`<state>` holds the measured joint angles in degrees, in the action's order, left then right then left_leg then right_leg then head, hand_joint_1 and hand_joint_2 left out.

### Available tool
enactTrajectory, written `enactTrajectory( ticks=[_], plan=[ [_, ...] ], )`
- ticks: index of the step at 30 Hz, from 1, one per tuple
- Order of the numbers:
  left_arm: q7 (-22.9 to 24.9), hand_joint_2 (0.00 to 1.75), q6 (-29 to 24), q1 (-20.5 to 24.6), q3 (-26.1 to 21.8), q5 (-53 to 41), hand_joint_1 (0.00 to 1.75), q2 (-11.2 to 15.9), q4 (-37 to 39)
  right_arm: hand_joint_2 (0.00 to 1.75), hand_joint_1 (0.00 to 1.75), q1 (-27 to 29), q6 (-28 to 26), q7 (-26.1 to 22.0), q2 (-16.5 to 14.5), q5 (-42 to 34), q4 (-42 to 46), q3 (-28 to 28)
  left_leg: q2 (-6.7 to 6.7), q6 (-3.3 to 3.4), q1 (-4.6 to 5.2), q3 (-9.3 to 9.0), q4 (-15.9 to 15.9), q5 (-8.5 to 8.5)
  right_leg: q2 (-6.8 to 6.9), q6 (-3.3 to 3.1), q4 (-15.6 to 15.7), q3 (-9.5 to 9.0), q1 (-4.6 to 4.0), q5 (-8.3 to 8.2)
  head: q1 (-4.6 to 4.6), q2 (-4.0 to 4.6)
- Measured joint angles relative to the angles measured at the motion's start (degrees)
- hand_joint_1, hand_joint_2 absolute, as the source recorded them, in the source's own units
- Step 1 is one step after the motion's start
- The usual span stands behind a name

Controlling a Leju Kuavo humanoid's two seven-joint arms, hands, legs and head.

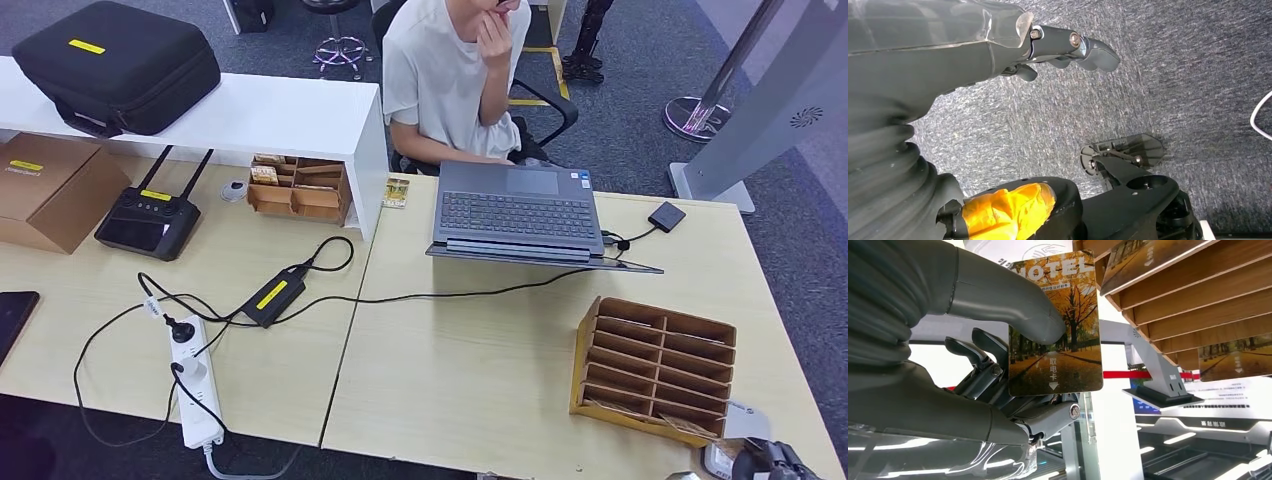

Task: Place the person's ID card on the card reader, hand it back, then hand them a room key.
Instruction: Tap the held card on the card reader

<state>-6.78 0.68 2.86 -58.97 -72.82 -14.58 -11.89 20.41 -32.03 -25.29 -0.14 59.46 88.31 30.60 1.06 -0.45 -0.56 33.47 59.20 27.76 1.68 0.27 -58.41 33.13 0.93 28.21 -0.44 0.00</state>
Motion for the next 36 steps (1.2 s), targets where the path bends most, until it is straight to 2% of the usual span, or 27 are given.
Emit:
enactTrajectory(
  ticks=[20,24,36],
  plan=[
    [0.4,1.75,0.1,0.2,0.0,-0.2,0.0,0.0,0.0,1.75,1.75,-1.2,-4.1,-0.1,-0.2,2.2,-2.4,1.8,0.0,0.0,0.0,0.0,0.0,0.0,0.0,0.0,0.0,0.0,0.0,0.0,0.01,0.0],
    [0.5,1.75,0.1,0.3,0.0,-0.2,0.0,0.0,0.0,1.75,1.75,-2.2,-7.0,-1.4,-0.9,5.0,-2.7,3.3,0.0,0.0,0.0,0.0,0.0,0.0,0.0,0.0,0.0,0.0,0.0,0.0,0.0,0.0],
    [1.0,1.75,0.1,0.4,0.0,-0.5,0.0,0.0,0.0,1.75,1.75,-5.2,-7.4,-5.3,-3.6,9.2,-3.5,8.7,0.0,0.0,0.0,0.0,0.0,0.0,-0.01,0.0,0.0,0.0,0.0,0.0,0.01,0.0]
  ],
)
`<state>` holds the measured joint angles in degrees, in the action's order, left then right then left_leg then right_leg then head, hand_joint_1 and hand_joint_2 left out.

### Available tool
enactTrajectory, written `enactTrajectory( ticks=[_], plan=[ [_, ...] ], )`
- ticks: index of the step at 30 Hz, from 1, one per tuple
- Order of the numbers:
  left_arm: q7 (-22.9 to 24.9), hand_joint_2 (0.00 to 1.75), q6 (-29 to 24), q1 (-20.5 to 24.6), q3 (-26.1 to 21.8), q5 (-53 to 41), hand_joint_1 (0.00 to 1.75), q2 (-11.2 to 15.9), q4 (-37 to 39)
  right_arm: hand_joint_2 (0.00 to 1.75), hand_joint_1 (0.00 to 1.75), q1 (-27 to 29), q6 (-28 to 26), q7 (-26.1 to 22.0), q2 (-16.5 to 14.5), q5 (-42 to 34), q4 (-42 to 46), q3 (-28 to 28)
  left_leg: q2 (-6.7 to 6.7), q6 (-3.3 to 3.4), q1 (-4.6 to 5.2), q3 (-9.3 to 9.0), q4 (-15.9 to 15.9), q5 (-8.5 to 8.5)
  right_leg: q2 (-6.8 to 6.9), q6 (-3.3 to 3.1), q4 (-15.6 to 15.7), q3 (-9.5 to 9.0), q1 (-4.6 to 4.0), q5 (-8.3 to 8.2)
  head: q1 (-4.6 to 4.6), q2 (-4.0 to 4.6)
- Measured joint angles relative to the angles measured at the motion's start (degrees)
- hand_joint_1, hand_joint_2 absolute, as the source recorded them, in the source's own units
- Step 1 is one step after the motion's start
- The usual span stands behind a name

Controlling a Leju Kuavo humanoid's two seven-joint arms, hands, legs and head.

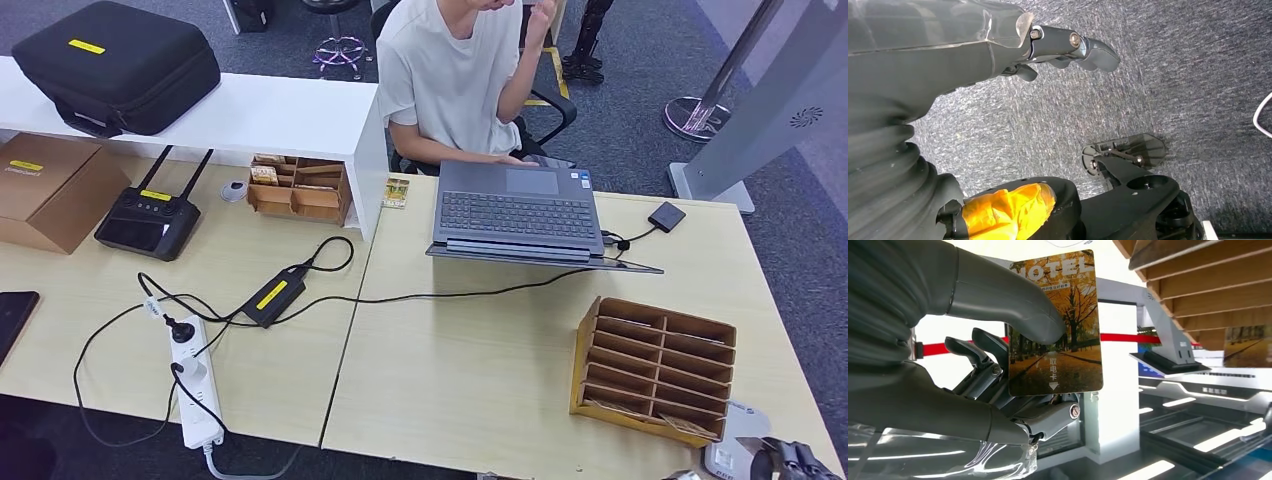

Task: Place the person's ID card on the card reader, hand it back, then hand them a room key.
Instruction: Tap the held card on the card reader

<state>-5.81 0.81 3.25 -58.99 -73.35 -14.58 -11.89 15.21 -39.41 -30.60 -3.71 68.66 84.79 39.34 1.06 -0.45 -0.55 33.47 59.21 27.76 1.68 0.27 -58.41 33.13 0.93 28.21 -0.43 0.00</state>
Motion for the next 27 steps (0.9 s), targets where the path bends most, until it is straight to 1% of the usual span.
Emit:
enactTrajectory(
  ticks=[5,9,12,15,20,23,27],
  plan=[
    [0.0,1.75,0.0,0.0,0.0,-0.3,0.0,0.0,0.0,1.75,1.75,-1.2,0.0,-1.3,-0.8,0.7,-0.9,2.3,0.0,0.0,0.0,0.0,0.0,0.0,0.0,0.0,0.0,0.0,0.0,0.0,0.0,0.0],
    [0.0,1.75,0.0,0.0,0.0,-0.4,0.0,0.0,0.0,1.75,1.75,-2.9,0.0,-2.6,-1.1,3.3,-2.3,5.2,0.0,0.0,0.0,0.0,0.0,0.0,0.0,0.0,0.0,0.0,0.0,0.0,0.0,0.0],
    [-0.2,1.75,0.2,0.1,0.0,-0.6,0.0,0.0,0.0,1.75,1.75,-5.0,0.0,-3.5,-1.1,6.1,-4.9,9.0,0.0,0.0,0.0,-0.01,0.0,0.0,0.0,0.0,0.0,-0.01,0.0,0.0,0.01,0.0],
    [-1.1,1.75,0.4,0.0,0.0,-0.8,0.0,0.1,0.0,1.75,1.75,-7.3,0.0,-5.1,-0.9,8.4,-8.3,14.0,-0.01,0.0,0.0,0.0,0.0,0.0,0.01,0.01,0.0,-0.01,0.01,-0.01,0.0,0.0],
    [-1.7,1.75,0.6,0.0,0.0,-0.8,0.0,0.2,0.0,1.75,1.75,-10.2,0.0,-7.3,-0.4,10.3,-13.2,21.2,-0.01,0.0,0.03,0.01,0.0,0.0,0.01,0.01,0.0,-0.01,0.0,-0.01,0.0,0.0],
    [-1.7,1.75,0.6,0.0,0.0,-0.8,0.0,0.2,0.0,1.75,1.75,-11.2,0.0,-8.6,-0.3,10.6,-15.3,24.2,-0.01,0.0,0.04,0.01,0.0,0.0,0.01,0.0,0.0,0.0,-0.01,0.0,-0.01,0.0],
    [-1.7,1.75,0.6,0.0,0.0,-0.7,0.0,0.2,0.0,1.75,1.75,-11.7,-0.2,-9.1,-0.3,10.7,-16.7,26.4,0.0,0.0,0.04,0.01,0.0,0.0,0.0,0.0,0.0,0.0,-0.02,0.0,-0.01,0.0]
  ],
)
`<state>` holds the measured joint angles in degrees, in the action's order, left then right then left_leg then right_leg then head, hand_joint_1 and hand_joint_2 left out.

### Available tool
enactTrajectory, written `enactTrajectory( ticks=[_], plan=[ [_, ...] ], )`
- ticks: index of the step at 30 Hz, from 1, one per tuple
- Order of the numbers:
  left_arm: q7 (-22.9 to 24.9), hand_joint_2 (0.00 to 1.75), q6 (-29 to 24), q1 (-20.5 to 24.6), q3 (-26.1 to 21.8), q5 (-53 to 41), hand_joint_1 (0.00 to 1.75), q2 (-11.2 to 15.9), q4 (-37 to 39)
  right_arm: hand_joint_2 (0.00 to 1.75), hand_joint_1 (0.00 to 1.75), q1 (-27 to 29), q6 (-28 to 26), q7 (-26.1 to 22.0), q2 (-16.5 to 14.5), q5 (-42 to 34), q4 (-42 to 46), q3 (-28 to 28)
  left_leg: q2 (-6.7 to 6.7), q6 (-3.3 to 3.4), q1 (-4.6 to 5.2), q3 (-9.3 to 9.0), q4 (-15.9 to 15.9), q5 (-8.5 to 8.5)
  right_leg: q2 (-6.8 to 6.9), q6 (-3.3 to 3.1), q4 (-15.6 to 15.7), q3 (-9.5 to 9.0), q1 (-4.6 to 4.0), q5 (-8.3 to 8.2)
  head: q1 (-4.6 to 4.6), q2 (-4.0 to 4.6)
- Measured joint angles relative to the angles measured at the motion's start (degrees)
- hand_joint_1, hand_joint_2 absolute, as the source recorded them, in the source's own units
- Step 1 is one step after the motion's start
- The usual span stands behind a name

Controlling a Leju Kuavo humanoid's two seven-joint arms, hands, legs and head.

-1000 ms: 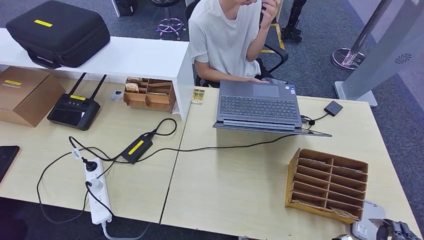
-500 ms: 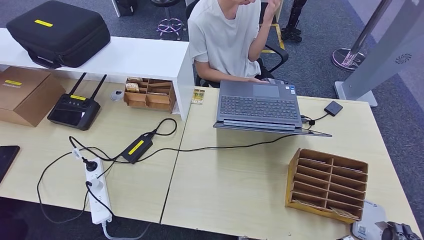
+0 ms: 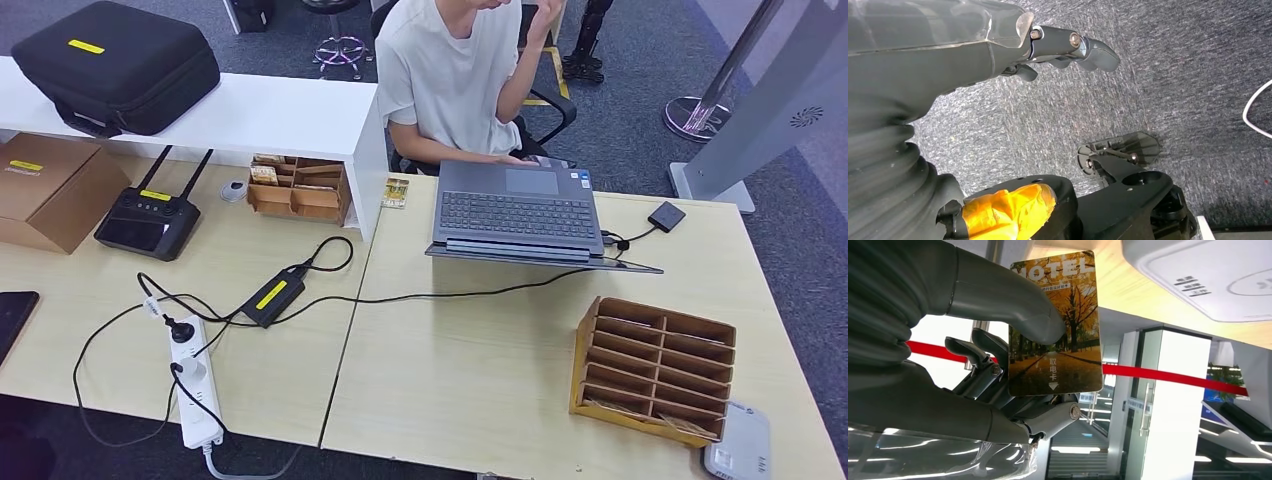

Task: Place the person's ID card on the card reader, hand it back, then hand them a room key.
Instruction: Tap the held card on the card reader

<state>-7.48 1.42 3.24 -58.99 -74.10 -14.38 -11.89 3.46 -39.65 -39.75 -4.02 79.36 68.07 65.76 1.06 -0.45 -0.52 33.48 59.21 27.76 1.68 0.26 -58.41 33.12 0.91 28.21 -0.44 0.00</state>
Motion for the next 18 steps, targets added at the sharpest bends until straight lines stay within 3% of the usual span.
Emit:
enactTrajectory(
  ticks=[12,18],
  plan=[
    [1.7,1.75,-0.8,0.2,0.0,0.2,0.0,-0.2,0.0,1.75,1.75,-0.7,-0.3,-0.1,-0.6,0.4,-1.2,1.6,0.0,0.0,-0.02,-0.03,0.0,0.0,0.0,0.01,0.0,-0.05,0.02,-0.01,0.01,0.0],
    [0.7,1.75,-0.5,0.1,0.0,-0.3,0.0,-0.2,0.0,1.75,1.75,-0.1,-0.3,-0.1,-1.2,-5.0,1.4,1.0,-0.01,0.01,0.01,0.0,0.0,0.0,0.02,0.01,0.0,-0.05,0.04,-0.01,0.0,0.0]
  ],
)
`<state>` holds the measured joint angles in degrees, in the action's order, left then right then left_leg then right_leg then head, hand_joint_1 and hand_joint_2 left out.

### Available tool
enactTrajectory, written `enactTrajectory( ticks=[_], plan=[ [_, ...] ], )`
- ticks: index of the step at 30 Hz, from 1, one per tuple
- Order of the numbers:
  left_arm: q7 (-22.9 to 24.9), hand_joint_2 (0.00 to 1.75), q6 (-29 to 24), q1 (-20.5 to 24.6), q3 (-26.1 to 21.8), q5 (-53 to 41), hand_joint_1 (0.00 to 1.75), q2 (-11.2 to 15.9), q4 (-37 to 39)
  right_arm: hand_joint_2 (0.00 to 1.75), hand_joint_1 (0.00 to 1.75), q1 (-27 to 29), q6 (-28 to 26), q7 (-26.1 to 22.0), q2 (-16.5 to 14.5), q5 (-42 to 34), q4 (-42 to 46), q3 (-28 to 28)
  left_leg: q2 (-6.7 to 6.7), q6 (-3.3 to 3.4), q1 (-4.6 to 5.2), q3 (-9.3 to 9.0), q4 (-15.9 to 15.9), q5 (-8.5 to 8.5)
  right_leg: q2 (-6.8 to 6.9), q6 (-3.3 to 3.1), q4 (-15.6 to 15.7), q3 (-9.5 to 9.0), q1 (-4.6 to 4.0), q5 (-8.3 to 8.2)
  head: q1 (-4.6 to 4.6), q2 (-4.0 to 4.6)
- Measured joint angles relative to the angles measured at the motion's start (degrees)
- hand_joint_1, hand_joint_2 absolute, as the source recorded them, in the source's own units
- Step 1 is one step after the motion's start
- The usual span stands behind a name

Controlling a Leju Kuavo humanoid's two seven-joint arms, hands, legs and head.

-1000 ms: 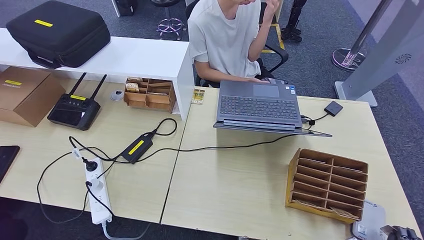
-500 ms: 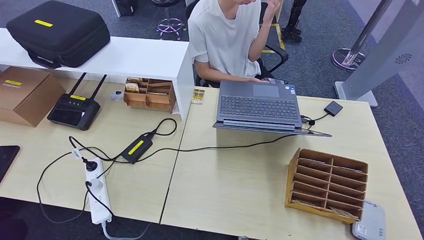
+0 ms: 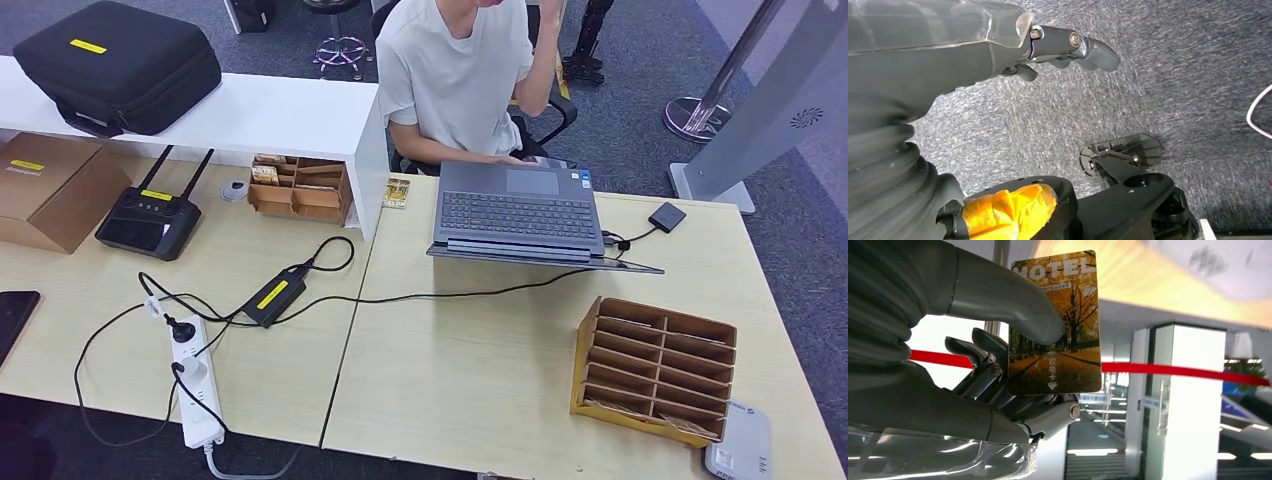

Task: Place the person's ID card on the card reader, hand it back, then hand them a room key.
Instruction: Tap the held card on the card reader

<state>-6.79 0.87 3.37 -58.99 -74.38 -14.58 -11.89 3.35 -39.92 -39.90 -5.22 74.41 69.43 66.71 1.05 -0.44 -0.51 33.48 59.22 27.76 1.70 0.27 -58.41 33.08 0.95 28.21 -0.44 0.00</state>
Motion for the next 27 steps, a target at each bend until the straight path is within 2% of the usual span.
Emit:
enactTrajectory(
  ticks=[5,10,13,16,20,24,27],
  plan=[
    [-0.6,1.75,0.1,0.0,0.0,-0.4,0.0,0.1,0.0,1.75,1.75,2.1,2.4,2.2,-0.4,-7.0,8.5,-4.1,0.01,0.0,0.03,-0.01,0.0,0.0,-0.01,0.0,0.0,0.02,-0.02,0.0,0.01,0.0],
    [-0.8,1.75,0.1,0.0,0.0,-0.7,0.0,0.1,0.0,1.75,1.75,3.9,2.6,3.8,-0.4,-9.8,15.1,-7.8,0.0,0.0,0.02,0.02,0.0,0.0,0.02,0.0,0.0,0.02,-0.02,0.0,0.0,0.0],
    [-0.9,1.75,0.1,0.0,0.0,-1.0,0.0,0.1,0.0,1.75,1.75,5.4,2.4,6.7,0.5,-11.4,19.4,-10.9,0.01,0.0,0.02,0.02,0.0,0.0,0.0,0.0,0.0,0.02,-0.02,0.0,0.0,0.0],
    [-1.1,1.75,0.2,0.0,0.0,-1.6,0.0,0.1,0.0,1.75,1.75,6.5,2.5,10.7,2.8,-11.2,23.1,-14.4,0.02,0.0,0.03,0.02,0.0,0.0,-0.01,0.0,0.0,0.01,0.0,0.0,0.01,0.0],
    [-1.3,1.75,0.4,0.0,0.0,-2.2,0.0,0.2,0.0,1.75,1.75,7.4,1.9,18.0,7.9,-9.6,26.1,-20.0,0.03,0.0,0.03,0.0,0.0,0.0,-0.02,0.03,0.0,0.0,0.02,-0.02,0.01,0.0],
    [-1.5,1.75,0.4,0.0,0.0,-2.5,0.0,0.2,0.0,1.75,1.75,8.0,1.3,20.9,11.5,-8.6,27.2,-24.0,0.01,0.01,0.04,0.01,0.0,0.0,0.02,0.04,0.0,-0.01,0.02,-0.04,0.01,0.0],
    [-1.7,1.75,0.6,0.0,0.0,-2.9,0.0,0.3,0.0,1.75,1.75,8.1,0.8,25.1,15.2,-7.1,27.3,-26.8,0.03,0.0,0.05,0.02,0.0,0.0,-0.02,0.04,0.0,-0.02,0.01,-0.04,0.0,0.0]
  ],
)
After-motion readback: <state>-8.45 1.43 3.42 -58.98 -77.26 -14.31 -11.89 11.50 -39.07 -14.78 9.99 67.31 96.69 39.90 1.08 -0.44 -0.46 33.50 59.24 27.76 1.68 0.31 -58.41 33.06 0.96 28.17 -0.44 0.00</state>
